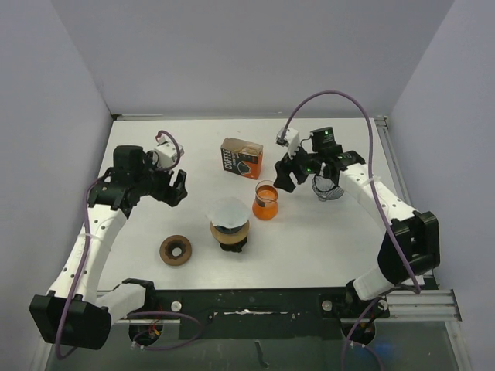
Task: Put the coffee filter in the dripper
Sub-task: Move the coffee server to the center of the board.
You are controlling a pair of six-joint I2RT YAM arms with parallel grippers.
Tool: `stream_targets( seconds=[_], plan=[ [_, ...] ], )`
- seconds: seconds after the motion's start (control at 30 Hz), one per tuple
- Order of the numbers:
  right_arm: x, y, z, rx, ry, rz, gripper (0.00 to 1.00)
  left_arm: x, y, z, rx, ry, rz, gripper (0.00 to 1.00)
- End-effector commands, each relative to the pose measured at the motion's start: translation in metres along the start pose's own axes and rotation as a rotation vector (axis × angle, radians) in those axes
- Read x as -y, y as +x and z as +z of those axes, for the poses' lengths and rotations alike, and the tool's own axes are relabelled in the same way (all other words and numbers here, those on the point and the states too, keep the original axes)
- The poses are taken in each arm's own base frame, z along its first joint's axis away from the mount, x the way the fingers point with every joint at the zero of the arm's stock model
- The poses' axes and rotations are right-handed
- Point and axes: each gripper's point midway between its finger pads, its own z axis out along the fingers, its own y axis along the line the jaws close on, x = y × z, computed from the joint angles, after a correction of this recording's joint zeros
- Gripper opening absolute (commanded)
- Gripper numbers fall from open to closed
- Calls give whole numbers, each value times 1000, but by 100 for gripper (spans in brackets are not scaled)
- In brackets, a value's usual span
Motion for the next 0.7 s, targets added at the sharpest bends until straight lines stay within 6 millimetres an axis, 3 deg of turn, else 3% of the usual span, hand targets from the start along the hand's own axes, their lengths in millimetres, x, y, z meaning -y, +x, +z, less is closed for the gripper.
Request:
stream_targets(
  seconds=[0.0, 0.17, 0.33, 0.67],
  plan=[
    [14, -10, 13, 12, 32, 18, 71, -14, -5, -4, 30, -72, -4, 71],
    [10, -5, 30, -24, 29, 20, 63, -26, 0, -3, 20, -127, -8, 71],
    [7, 2, 46, -74, 23, 26, 52, -26, 2, -5, 28, -129, 4, 71],
    [1, 11, 47, -150, 51, 15, 20, -33, 19, -2, -25, -163, 24, 71]
  ],
)
